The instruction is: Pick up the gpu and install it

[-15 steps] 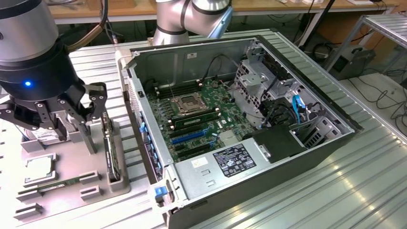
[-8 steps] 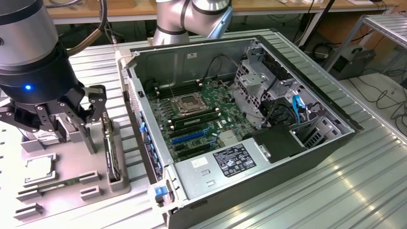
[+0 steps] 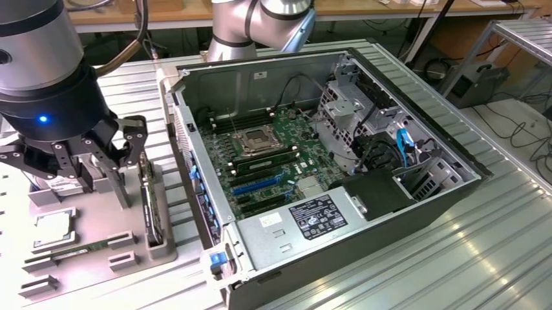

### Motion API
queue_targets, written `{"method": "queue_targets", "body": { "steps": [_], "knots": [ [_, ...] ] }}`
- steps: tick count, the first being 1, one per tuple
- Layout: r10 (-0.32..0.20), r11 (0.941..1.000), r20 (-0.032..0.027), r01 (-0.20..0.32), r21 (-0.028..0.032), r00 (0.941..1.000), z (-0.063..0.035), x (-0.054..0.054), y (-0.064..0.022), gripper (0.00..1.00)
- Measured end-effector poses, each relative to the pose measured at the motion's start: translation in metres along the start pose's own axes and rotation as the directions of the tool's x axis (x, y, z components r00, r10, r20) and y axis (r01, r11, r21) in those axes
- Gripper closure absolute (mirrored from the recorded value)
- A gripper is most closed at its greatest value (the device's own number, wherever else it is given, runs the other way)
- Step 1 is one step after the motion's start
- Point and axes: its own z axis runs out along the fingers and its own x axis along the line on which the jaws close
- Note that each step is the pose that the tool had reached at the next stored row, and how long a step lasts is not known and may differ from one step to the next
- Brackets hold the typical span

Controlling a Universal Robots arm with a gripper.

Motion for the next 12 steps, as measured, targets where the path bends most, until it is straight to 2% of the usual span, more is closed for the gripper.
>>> {"method": "queue_targets", "body": {
  "steps": [12],
  "knots": [
    [0.0,1.0,-0.0001,0.0,0.0001,1.0,0.0028,-0.0034,0.0001,0.58]
  ]
}}
